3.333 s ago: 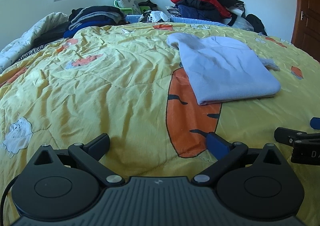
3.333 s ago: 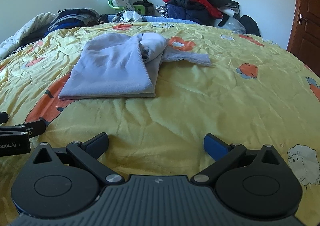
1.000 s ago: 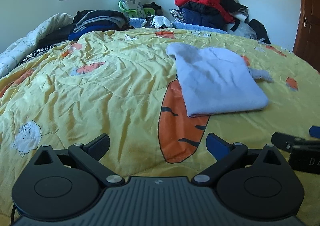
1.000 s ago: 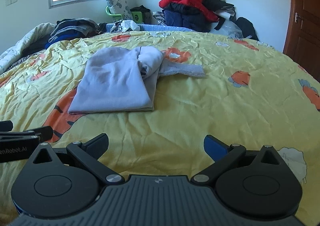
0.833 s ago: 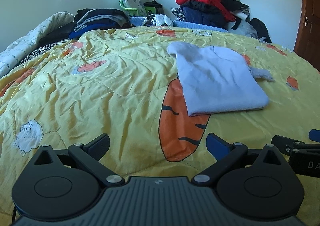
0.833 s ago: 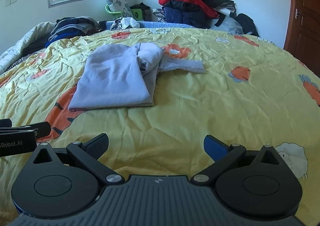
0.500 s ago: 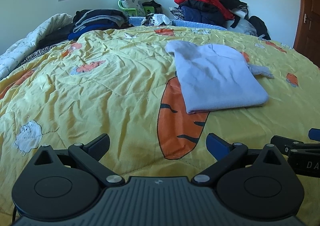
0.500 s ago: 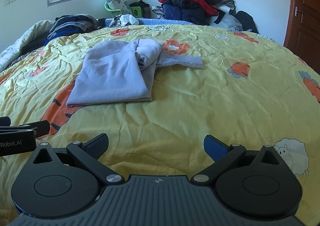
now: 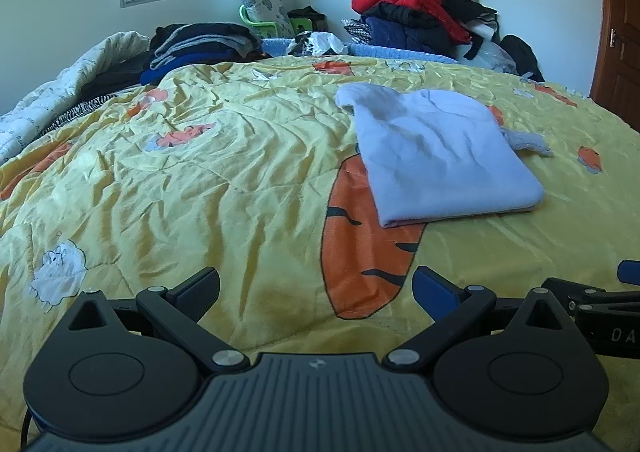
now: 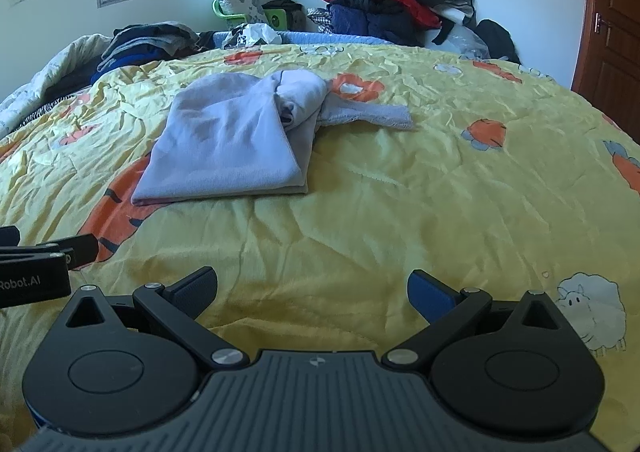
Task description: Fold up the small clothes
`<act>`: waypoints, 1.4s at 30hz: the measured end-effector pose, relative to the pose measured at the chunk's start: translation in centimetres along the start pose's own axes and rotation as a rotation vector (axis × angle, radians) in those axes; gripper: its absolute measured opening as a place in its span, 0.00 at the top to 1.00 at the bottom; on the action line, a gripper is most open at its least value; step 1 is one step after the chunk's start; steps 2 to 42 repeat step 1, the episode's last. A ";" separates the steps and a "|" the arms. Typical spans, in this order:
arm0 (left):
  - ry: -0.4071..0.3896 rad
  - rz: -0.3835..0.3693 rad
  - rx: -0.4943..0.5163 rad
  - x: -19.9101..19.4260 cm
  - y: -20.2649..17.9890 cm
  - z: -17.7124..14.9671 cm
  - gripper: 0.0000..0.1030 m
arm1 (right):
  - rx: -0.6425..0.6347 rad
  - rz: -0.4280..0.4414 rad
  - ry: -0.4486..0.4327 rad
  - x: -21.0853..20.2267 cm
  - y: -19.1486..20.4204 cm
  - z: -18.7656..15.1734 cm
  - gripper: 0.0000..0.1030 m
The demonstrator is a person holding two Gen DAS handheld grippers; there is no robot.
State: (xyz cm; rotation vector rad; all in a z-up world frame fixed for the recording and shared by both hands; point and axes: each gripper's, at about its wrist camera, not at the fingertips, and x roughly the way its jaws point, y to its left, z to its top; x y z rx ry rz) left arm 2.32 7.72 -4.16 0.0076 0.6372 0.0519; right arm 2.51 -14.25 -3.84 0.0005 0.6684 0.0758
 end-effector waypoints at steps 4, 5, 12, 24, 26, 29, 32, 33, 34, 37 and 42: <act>0.002 -0.002 0.004 0.1 0.1 0.0 0.00 | -0.003 0.002 0.002 0.1 0.0 -0.1 0.01; 0.002 -0.002 0.004 0.1 0.1 0.0 0.00 | -0.003 0.002 0.002 0.1 0.0 -0.1 0.01; 0.002 -0.002 0.004 0.1 0.1 0.0 0.00 | -0.003 0.002 0.002 0.1 0.0 -0.1 0.01; 0.002 -0.002 0.004 0.1 0.1 0.0 0.00 | -0.003 0.002 0.002 0.1 0.0 -0.1 0.01; 0.002 -0.002 0.004 0.1 0.1 0.0 0.00 | -0.003 0.002 0.002 0.1 0.0 -0.1 0.01; 0.002 -0.002 0.004 0.1 0.1 0.0 0.00 | -0.003 0.002 0.002 0.1 0.0 -0.1 0.01; 0.002 -0.002 0.004 0.1 0.1 0.0 0.00 | -0.003 0.002 0.002 0.1 0.0 -0.1 0.01; 0.002 -0.002 0.004 0.1 0.1 0.0 0.00 | -0.003 0.002 0.002 0.1 0.0 -0.1 0.01; 0.002 -0.002 0.004 0.1 0.1 0.0 0.00 | -0.003 0.002 0.002 0.1 0.0 -0.1 0.01; 0.002 -0.002 0.004 0.1 0.1 0.0 0.00 | -0.003 0.002 0.002 0.1 0.0 -0.1 0.01; 0.002 -0.002 0.004 0.1 0.1 0.0 0.00 | -0.003 0.002 0.002 0.1 0.0 -0.1 0.01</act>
